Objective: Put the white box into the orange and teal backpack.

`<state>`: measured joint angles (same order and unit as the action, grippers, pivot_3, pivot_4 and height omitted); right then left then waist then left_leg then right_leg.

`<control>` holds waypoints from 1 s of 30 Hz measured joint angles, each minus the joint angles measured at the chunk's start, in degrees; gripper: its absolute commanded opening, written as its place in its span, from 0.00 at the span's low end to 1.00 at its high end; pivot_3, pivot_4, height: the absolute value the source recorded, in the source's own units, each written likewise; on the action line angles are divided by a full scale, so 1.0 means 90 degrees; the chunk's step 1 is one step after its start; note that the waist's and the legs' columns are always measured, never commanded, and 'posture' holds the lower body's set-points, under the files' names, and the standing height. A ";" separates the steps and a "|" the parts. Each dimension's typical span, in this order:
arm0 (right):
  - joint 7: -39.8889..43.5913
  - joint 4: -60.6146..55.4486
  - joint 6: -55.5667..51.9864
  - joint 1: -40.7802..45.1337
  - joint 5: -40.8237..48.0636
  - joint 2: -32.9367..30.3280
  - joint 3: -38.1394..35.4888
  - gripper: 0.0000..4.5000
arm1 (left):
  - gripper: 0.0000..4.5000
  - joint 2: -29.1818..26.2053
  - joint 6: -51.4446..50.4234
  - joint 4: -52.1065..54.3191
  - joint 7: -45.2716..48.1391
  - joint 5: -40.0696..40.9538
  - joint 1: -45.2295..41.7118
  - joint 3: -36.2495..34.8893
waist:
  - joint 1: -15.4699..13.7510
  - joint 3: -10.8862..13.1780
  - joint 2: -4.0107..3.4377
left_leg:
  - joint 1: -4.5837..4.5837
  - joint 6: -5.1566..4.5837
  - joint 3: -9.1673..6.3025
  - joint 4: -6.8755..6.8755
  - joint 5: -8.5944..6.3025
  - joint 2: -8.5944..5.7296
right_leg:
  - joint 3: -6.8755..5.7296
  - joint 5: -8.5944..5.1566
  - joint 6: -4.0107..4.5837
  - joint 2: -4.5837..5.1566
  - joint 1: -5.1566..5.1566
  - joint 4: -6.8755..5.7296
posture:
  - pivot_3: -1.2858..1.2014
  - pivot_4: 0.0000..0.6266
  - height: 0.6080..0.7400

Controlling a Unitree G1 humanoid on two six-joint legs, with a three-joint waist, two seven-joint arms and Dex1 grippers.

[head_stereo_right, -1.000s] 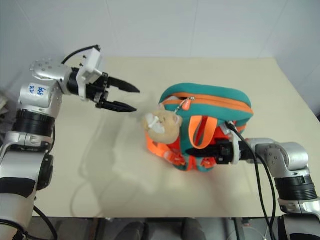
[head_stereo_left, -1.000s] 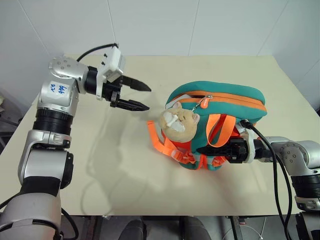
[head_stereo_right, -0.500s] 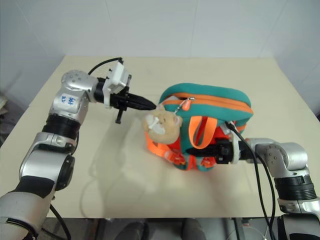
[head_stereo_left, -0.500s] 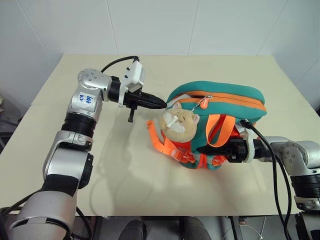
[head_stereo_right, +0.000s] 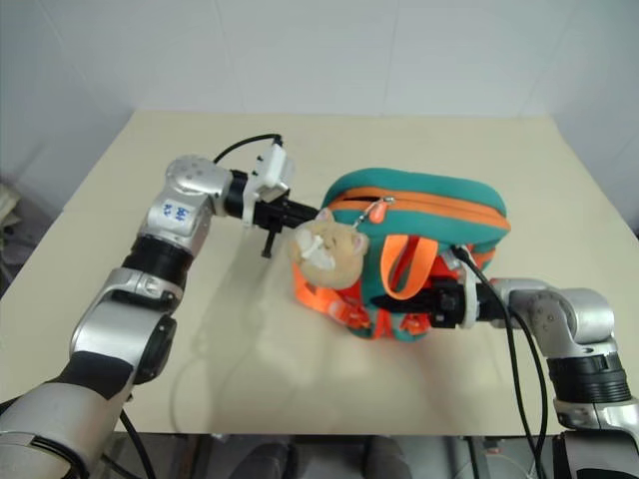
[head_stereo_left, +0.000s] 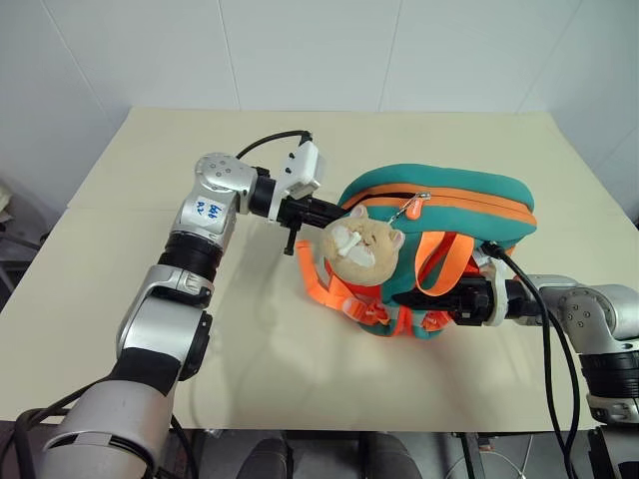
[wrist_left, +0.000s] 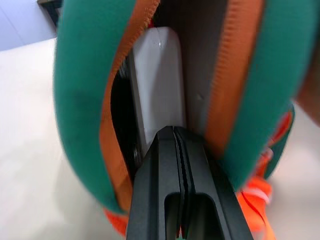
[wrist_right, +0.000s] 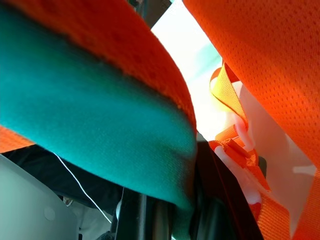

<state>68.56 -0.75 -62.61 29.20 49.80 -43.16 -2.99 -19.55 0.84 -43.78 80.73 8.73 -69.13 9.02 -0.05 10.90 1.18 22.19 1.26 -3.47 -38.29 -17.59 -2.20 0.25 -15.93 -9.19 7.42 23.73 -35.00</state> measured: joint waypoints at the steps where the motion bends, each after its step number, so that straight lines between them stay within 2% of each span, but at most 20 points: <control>1: -0.0022 -0.0014 -0.0004 -0.0022 0.0013 0.0001 -0.0018 0.12 | 0.01 0.0041 0.0027 -0.0015 -0.0015 -0.0008 0.0000 -0.0003 | 0.0000 0.0000 0.0000 | 0.0000 0.0000 0.0000 0.0000 0.0000 0.0000 | 0.0000 0.0000 0.0000 0.0000 0.0000 0.0000 | 0.52 0.24 1.00; 6: -0.0120 -0.0127 -0.0039 -0.0079 0.0097 0.0002 -0.0094 0.12 | 0.01 0.0087 -0.0079 -0.0043 -0.0066 0.0022 0.0018 -0.0064 | -0.0023 0.0000 0.0000 | 0.0000 -0.0001 -0.0002 -0.0003 0.0000 -0.0001 | -0.0001 0.0000 0.0000 0.0000 -0.0002 -0.0001 | 0.52 0.24 1.00; 9: -0.0158 -0.0159 -0.0048 -0.0099 0.0122 0.0002 -0.0095 0.12 | 0.14 -0.0061 -0.0504 0.0236 0.0111 0.0201 0.0032 -0.0147 | -0.0004 0.0000 0.0001 | 0.0001 -0.0001 -0.0002 0.0001 0.0000 0.0000 | -0.0001 0.0000 0.0000 0.0000 0.0000 0.0002 | 0.52 0.24 1.00; 16: -0.0203 -0.0154 -0.0033 -0.0150 0.0126 0.0006 -0.0119 0.12 | 0.60 -0.1209 -0.1321 0.1629 0.0380 0.0706 0.0223 -0.0643 | 0.0057 0.0000 0.0000 | 0.0000 0.0000 0.0001 0.0012 0.0000 0.0004 | 0.0001 0.0000 0.0001 0.0000 0.0009 0.0002 | 0.52 0.24 1.00; 19: -0.0202 -0.0127 -0.0008 -0.0138 0.0113 0.0048 -0.0112 0.12 | 0.80 -0.1721 -0.2010 0.2312 0.0501 0.0954 0.0550 -0.0741 | 0.0033 0.0000 0.0000 | 0.0000 0.0000 0.0000 0.0008 0.0000 0.0004 | 0.0001 0.0000 0.0001 0.0000 0.0008 0.0000 | 0.52 0.24 1.00; 22: -0.0187 -0.0070 0.0014 -0.0093 0.0084 0.0085 -0.0084 0.12 | 0.99 -0.1953 -0.2808 0.3131 0.0428 0.1361 0.0897 -0.0909 | 0.0013 0.0000 0.0000 | 0.0000 0.0000 -0.0007 0.0005 0.0000 0.0004 | 0.0001 0.0000 0.0001 -0.0001 0.0005 -0.0004 | 0.52 0.24 1.00; 26: -0.0119 0.0026 0.0036 0.0002 0.0030 0.0100 0.0018 0.12 | 0.99 -0.1990 -0.3617 0.4370 0.0141 0.1926 0.1386 -0.0995 | 0.0017 0.0000 0.0000 | -0.0002 0.0000 -0.0015 0.0004 0.0000 0.0003 | 0.0002 0.0000 0.0001 -0.0001 -0.0001 -0.0001 | 0.52 0.24 1.00; 30: -0.0048 0.0096 0.0044 0.0078 -0.0037 0.0105 0.0052 0.12 | 0.99 -0.1836 -0.3997 0.5074 -0.0283 0.2294 0.1638 -0.1002 | 0.0022 0.0000 0.0000 | -0.0003 0.0004 -0.0021 0.0004 0.0002 0.0004 | 0.0002 0.0001 0.0004 -0.0002 -0.0001 -0.0003 | 0.52 0.24 1.00</control>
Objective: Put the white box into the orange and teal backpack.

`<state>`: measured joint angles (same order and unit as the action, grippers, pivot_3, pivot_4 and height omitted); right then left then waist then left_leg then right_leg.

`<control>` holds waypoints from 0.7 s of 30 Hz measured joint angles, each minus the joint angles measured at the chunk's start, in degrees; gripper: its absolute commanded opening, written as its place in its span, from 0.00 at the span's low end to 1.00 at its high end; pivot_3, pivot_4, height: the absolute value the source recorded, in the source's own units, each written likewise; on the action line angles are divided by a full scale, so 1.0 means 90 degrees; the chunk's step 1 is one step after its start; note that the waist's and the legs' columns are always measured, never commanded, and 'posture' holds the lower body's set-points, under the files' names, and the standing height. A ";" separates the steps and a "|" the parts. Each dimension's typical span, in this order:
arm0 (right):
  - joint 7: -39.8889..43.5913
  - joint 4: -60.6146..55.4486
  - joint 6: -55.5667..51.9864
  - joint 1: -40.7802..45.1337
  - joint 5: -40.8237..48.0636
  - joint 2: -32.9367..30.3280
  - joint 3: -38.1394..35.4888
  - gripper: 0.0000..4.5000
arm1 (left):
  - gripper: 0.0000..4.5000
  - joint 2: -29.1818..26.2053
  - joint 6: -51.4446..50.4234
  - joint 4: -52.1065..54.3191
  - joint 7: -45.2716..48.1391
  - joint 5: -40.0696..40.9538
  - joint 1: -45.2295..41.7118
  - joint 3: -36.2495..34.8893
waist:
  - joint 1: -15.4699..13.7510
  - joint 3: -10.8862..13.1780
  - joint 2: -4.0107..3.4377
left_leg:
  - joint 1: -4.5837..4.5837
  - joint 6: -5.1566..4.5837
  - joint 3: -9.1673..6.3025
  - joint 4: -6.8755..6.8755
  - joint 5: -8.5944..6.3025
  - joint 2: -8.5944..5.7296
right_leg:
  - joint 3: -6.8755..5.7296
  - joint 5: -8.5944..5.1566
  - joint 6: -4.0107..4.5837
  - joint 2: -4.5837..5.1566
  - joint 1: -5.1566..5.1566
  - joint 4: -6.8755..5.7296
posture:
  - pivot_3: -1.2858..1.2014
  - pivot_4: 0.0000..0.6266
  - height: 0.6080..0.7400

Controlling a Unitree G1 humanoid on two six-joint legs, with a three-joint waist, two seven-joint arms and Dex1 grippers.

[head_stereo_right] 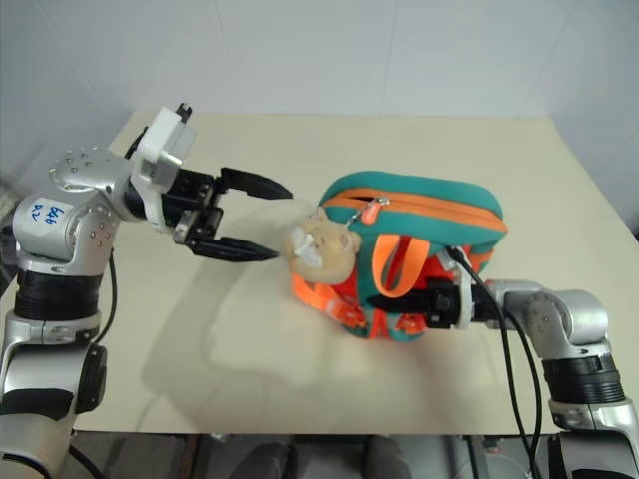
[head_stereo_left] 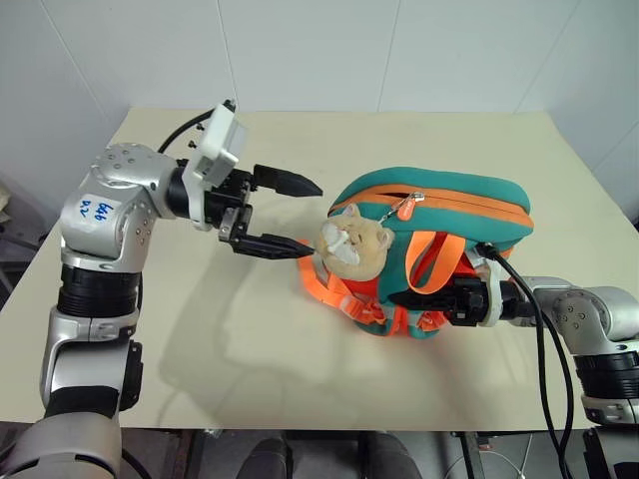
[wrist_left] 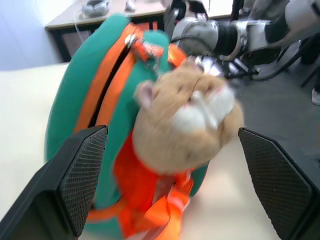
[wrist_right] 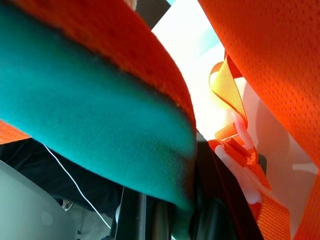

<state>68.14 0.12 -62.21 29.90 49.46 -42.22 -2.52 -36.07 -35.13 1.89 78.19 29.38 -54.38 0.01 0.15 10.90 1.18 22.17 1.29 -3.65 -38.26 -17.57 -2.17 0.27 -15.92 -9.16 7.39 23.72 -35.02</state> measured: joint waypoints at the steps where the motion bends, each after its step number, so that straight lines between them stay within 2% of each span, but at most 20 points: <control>1: 0.0013 0.0002 0.0004 0.0008 -0.0008 0.0000 0.0002 0.12 | 0.99 0.0003 -0.0083 0.0151 -0.0073 0.0080 0.0051 0.0001 | 0.0010 0.0000 0.0000 | -0.0003 0.0000 0.0000 0.0001 0.0000 0.0001 | 0.0001 0.0001 0.0001 0.0000 0.0000 0.0000 | 0.52 0.24 1.00; 5: 0.0059 0.0019 0.0020 0.0010 -0.0053 0.0000 0.0006 0.12 | 0.99 0.0004 -0.0164 0.0533 -0.0228 0.0207 0.0365 0.0052 | 0.0002 0.0000 0.0000 | -0.0006 0.0001 0.0002 0.0004 0.0000 0.0000 | 0.0003 0.0001 0.0002 0.0000 0.0000 0.0001 | 0.52 0.24 1.00; 18: 0.0027 0.0019 0.0050 0.0008 -0.0063 0.0038 0.0005 0.12 | 0.99 0.0453 0.0217 0.0458 -0.0487 0.0061 0.0455 0.0733 | -0.0004 0.0000 0.0000 | -0.0005 0.0002 0.0011 0.0004 0.0001 0.0000 | 0.0002 0.0002 0.0003 0.0000 -0.0003 0.0008 | 0.52 0.24 1.00; 21: -0.0006 0.0014 0.0053 -0.0008 -0.0060 0.0046 -0.0004 0.12 | 0.86 0.0588 0.0275 0.0440 -0.0562 0.0063 0.0452 0.0745 | -0.0005 0.0000 0.0000 | -0.0005 0.0001 0.0011 0.0004 0.0001 -0.0001 | 0.0002 0.0002 0.0003 0.0000 -0.0003 0.0009 | 0.52 0.24 1.00</control>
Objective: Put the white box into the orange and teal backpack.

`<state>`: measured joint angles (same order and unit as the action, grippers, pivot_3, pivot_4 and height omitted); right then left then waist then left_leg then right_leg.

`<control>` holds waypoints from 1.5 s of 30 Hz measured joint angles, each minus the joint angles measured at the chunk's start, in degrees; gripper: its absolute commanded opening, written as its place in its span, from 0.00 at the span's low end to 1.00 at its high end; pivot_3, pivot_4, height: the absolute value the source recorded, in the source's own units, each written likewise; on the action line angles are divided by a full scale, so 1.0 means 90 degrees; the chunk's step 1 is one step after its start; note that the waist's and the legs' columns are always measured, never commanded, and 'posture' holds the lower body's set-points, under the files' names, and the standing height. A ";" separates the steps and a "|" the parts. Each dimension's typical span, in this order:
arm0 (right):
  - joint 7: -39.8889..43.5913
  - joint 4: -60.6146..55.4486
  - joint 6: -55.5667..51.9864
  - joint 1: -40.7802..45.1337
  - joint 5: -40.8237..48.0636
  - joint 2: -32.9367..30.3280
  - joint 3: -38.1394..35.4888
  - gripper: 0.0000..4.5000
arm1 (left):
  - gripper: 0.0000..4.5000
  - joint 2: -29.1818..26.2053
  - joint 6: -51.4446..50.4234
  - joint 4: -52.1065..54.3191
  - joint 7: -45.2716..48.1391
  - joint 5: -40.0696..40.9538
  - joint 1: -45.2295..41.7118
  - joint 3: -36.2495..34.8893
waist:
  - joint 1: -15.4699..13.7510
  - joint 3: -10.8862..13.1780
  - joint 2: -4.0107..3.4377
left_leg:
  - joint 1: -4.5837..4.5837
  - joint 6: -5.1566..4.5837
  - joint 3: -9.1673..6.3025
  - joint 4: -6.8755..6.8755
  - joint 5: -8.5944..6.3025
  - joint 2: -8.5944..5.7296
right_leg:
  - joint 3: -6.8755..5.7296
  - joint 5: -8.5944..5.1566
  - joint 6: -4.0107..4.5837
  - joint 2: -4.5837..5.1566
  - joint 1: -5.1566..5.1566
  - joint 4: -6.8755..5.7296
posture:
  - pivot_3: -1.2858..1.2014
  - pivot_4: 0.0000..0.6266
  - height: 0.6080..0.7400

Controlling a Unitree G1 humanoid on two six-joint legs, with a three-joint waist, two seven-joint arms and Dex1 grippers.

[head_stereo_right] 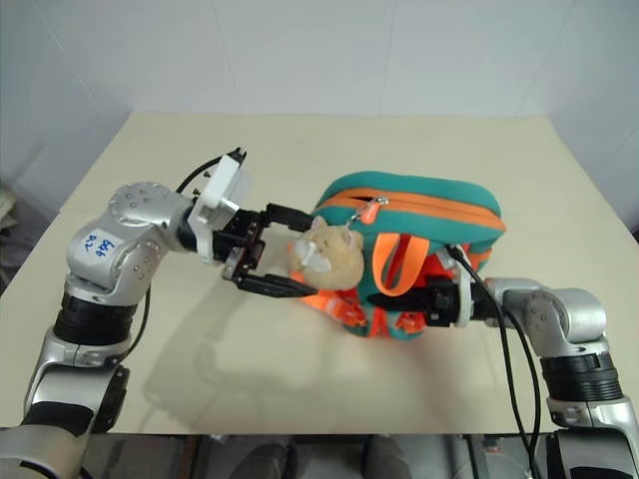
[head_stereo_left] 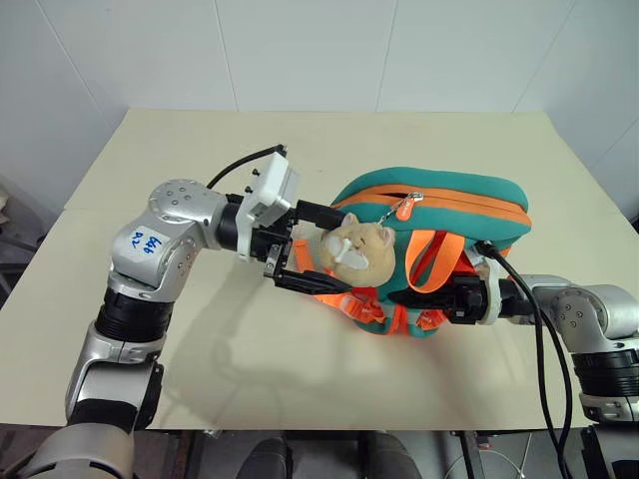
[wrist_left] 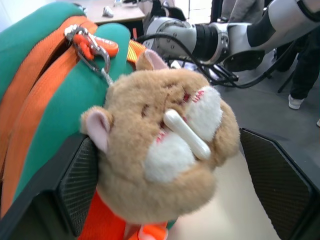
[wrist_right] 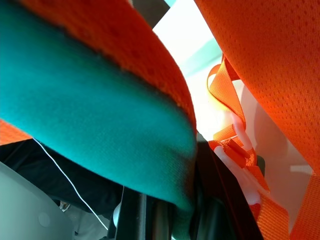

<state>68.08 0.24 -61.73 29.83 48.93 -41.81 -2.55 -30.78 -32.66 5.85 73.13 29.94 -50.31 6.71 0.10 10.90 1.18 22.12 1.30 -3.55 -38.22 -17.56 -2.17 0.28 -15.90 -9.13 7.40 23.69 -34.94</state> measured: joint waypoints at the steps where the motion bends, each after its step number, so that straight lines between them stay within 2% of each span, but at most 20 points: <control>1: -0.0011 -0.0001 0.0002 -0.0009 0.0001 0.0002 -0.0003 0.12 | 0.80 0.0022 0.0012 -0.0016 -0.0003 0.0001 -0.0004 0.0000 | 0.0000 0.0000 0.0000 | 0.0000 0.0000 0.0000 0.0000 0.0000 0.0000 | 0.0000 0.0000 0.0000 0.0000 0.0000 0.0000 | 0.52 0.24 1.00; 8: -0.0070 -0.0008 0.0002 -0.0033 0.0004 0.0014 -0.0007 0.12 | 0.33 -0.0047 0.0096 -0.0183 0.0017 0.0010 -0.0058 -0.0010 | 0.0006 0.0000 0.0000 | -0.0001 0.0000 0.0000 0.0000 0.0000 0.0000 | 0.0000 0.0000 0.0000 -0.0001 0.0000 -0.0001 | 0.52 0.24 1.00; 11: -0.0088 -0.0008 0.0002 -0.0036 0.0004 0.0038 -0.0007 0.12 | 0.19 -0.0240 0.0194 -0.0290 0.0057 0.0003 -0.0081 -0.0054 | 0.0011 0.0000 0.0000 | -0.0001 0.0000 0.0000 0.0000 0.0000 0.0001 | 0.0000 0.0000 0.0001 -0.0002 0.0001 -0.0001 | 0.52 0.24 1.00; 13: -0.0090 -0.0015 0.0002 -0.0036 0.0005 0.0059 -0.0007 0.12 | 0.15 -0.0377 0.0336 -0.0490 0.0100 -0.0033 -0.0150 -0.0122 | 0.0008 0.0000 0.0000 | -0.0001 0.0000 0.0000 0.0000 0.0000 0.0000 | 0.0000 0.0001 0.0001 -0.0001 0.0000 -0.0001 | 0.52 0.24 1.00; 23: -0.0100 -0.0081 -0.0002 -0.0047 0.0077 0.0068 -0.0019 0.12 | 0.14 -0.1132 0.1172 -0.2502 0.0625 -0.0523 -0.1171 -0.0324 | 0.0021 0.0000 0.0000 | -0.0002 -0.0001 0.0006 0.0006 0.0000 0.0001 | -0.0002 0.0001 0.0002 -0.0003 0.0002 0.0001 | 0.52 0.24 1.00; 28: -0.0145 -0.0144 -0.0015 -0.0063 0.0130 0.0067 -0.0032 0.12 | 0.14 -0.1141 0.1902 -0.4013 0.0890 -0.1041 -0.1516 -0.0230 | 0.0007 0.0000 0.0000 | -0.0001 -0.0002 0.0008 0.0002 0.0000 0.0000 | -0.0004 0.0001 0.0001 -0.0002 0.0001 -0.0002 | 0.52 0.24 1.00; 34: -0.0272 -0.0273 -0.0106 -0.0153 0.0249 0.0063 -0.0148 0.12 | 0.14 -0.0797 0.2636 -0.5628 0.0916 -0.1519 -0.1985 -0.0229 | 0.0006 0.0000 0.0000 | -0.0001 -0.0005 0.0009 0.0002 -0.0001 0.0000 | -0.0005 0.0001 0.0001 -0.0002 0.0001 -0.0003 | 0.52 0.24 1.00; 40: -0.0403 -0.0375 -0.0226 -0.0262 0.0365 0.0053 -0.0286 0.12 | 0.14 -0.0123 0.3190 -0.7037 0.0601 -0.1907 -0.2180 -0.0259 | -0.0004 0.0000 0.0001 | 0.0000 -0.0008 0.0010 0.0000 -0.0001 -0.0001 | -0.0005 0.0002 0.0000 -0.0001 0.0002 -0.0006 | 0.52 0.24 1.00; 45: -0.0511 -0.0498 -0.0264 -0.0379 0.0444 0.0053 -0.0338 0.12 | 0.14 0.0284 0.3275 -0.7448 0.0608 -0.2122 -0.2224 -0.0243 | 0.0002 -0.0001 0.0002 | 0.0002 -0.0008 0.0011 0.0001 -0.0001 -0.0001 | -0.0005 0.0002 -0.0001 -0.0001 0.0003 -0.0004 | 0.52 0.24 1.00</control>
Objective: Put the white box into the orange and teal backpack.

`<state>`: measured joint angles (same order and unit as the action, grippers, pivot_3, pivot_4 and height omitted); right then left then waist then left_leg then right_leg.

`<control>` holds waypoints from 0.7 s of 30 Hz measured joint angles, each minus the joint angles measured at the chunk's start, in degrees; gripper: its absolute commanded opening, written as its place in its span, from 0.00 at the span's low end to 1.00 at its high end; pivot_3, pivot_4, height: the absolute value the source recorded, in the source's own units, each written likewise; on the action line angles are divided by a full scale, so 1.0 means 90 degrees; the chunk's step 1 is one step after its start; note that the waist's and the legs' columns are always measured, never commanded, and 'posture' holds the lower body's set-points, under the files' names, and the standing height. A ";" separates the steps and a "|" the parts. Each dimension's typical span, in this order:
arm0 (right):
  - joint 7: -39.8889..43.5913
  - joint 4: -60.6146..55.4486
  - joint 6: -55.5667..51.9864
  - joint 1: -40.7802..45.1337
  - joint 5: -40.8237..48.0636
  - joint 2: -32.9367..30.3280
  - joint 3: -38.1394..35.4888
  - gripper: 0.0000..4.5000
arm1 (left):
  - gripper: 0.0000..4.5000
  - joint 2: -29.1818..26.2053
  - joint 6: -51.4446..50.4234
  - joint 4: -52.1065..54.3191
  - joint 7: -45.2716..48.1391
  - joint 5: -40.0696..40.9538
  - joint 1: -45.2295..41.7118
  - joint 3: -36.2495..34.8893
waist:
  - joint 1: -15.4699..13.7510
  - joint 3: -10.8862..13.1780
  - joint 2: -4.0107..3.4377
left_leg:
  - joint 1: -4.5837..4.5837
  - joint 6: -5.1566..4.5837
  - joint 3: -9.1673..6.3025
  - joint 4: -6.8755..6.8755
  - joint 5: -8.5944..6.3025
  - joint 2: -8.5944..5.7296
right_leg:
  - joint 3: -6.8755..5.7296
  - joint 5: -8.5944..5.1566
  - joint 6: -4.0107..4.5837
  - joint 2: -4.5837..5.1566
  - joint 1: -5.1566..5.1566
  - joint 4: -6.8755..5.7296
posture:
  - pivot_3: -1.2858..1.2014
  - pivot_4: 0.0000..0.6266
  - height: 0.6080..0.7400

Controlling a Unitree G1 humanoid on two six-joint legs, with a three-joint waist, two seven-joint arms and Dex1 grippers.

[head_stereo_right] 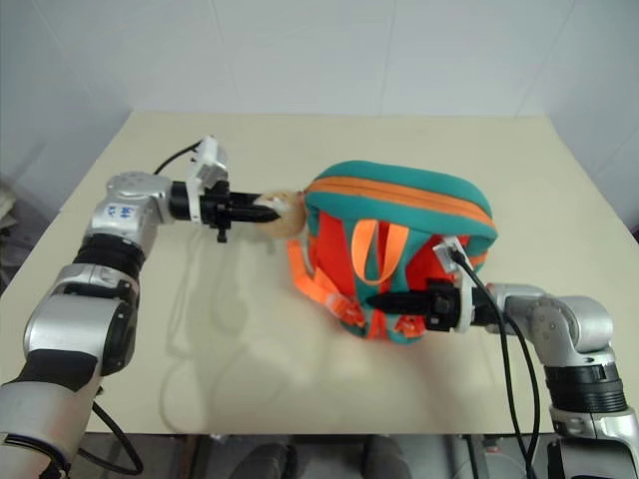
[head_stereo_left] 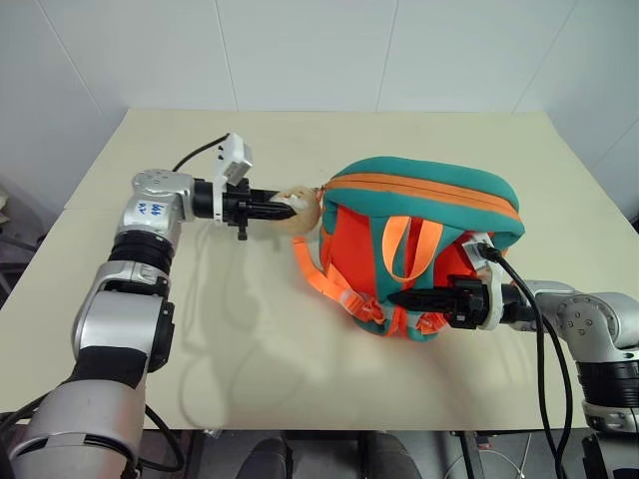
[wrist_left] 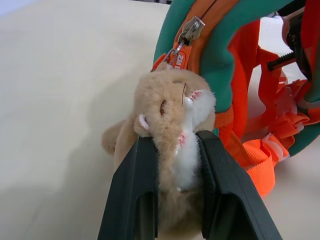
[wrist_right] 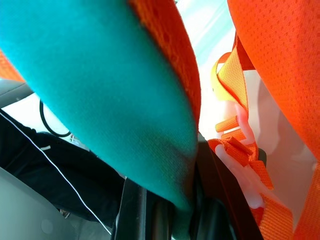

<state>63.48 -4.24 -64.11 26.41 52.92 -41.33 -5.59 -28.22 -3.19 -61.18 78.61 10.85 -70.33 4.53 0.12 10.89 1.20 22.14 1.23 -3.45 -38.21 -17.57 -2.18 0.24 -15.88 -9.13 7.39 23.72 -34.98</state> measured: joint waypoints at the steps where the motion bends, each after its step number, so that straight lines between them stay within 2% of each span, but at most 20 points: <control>1: -0.0023 -0.0005 -0.0004 -0.0022 0.0008 0.0000 -0.0016 0.12 | 0.14 0.0049 -0.0005 -0.0009 0.0056 -0.0040 0.0002 0.0013 | -0.0004 0.0000 0.0000 | 0.0000 0.0000 0.0000 0.0000 0.0000 0.0000 | 0.0000 0.0000 0.0000 0.0000 0.0000 0.0000 | 0.52 0.24 1.00; 11: -0.0205 -0.0168 -0.0105 -0.0157 0.0156 0.0001 -0.0167 0.12 | 0.14 0.0311 -0.0234 -0.0031 0.0240 -0.0692 0.0536 0.0402 | -0.0031 -0.0002 0.0003 | 0.0001 -0.0002 -0.0002 -0.0004 0.0000 -0.0002 | -0.0001 0.0000 0.0000 0.0002 -0.0002 -0.0001 | 0.52 0.24 1.00; 17: -0.0278 -0.0241 -0.0105 -0.0231 0.0207 0.0001 -0.0170 0.12 | 0.14 0.0394 -0.0199 0.0009 -0.0008 -0.0701 0.0652 0.0357 | -0.0044 -0.0004 0.0006 | -0.0001 -0.0002 -0.0003 -0.0008 -0.0001 -0.0002 | -0.0001 0.0001 -0.0002 0.0004 -0.0005 -0.0004 | 0.52 0.24 1.00; 20: -0.0283 -0.0254 -0.0107 -0.0223 0.0249 0.0000 -0.0171 0.12 | 0.14 0.0379 -0.0049 0.0408 -0.0041 -0.0682 0.0858 0.0253 | -0.0051 -0.0004 0.0006 | -0.0001 -0.0001 -0.0005 -0.0008 0.0000 -0.0002 | -0.0001 0.0002 -0.0002 0.0005 -0.0004 -0.0005 | 0.52 0.24 1.00; 21: -0.0283 -0.0276 -0.0108 -0.0211 0.0265 -0.0010 -0.0183 0.12 | 0.21 0.0322 -0.0008 0.0727 0.0011 -0.0629 0.1028 0.0214 | -0.0043 -0.0004 0.0006 | 0.0000 0.0000 -0.0005 -0.0006 0.0001 -0.0001 | 0.0000 0.0002 -0.0002 0.0005 -0.0003 -0.0004 | 0.52 0.24 1.00</control>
<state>60.93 -6.72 -65.08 24.52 55.31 -41.42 -7.24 -25.32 -3.26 -54.64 78.71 5.19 -61.08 6.45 -0.27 10.85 1.25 22.14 1.22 -3.50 -38.27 -17.57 -2.20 0.23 -15.86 -9.16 7.43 23.69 -35.02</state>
